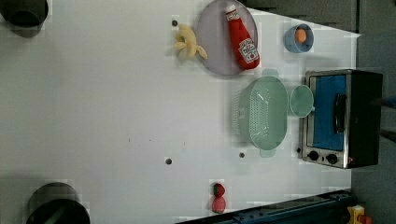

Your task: Drag strainer right to left.

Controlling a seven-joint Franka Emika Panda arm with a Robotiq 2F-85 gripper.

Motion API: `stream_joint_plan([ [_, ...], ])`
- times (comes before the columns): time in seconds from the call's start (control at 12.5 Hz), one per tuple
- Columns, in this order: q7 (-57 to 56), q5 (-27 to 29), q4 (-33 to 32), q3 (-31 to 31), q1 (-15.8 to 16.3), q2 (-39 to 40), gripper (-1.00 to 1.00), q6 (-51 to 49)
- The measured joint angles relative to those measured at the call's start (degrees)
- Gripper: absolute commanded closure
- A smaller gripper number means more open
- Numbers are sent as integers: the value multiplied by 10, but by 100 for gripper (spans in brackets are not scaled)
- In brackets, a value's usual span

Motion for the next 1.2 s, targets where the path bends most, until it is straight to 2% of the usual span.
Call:
stream_joint_plan([
  [0.32, 62, -16, -139, -5, -5, 178, -100, 181],
  [0.56, 146, -20, -201, -1, 0, 283, -100, 300],
  [0.8, 256, -24, -196, 3, 1, 362, -100, 376],
  [0.96, 310, -25, -195, 11, 2, 389, -100, 462],
  [1.12, 336, -8, -187, 10, 16, 416, -100, 512],
  [1.2, 349, -17, -179, 11, 22, 431, -100, 512],
])
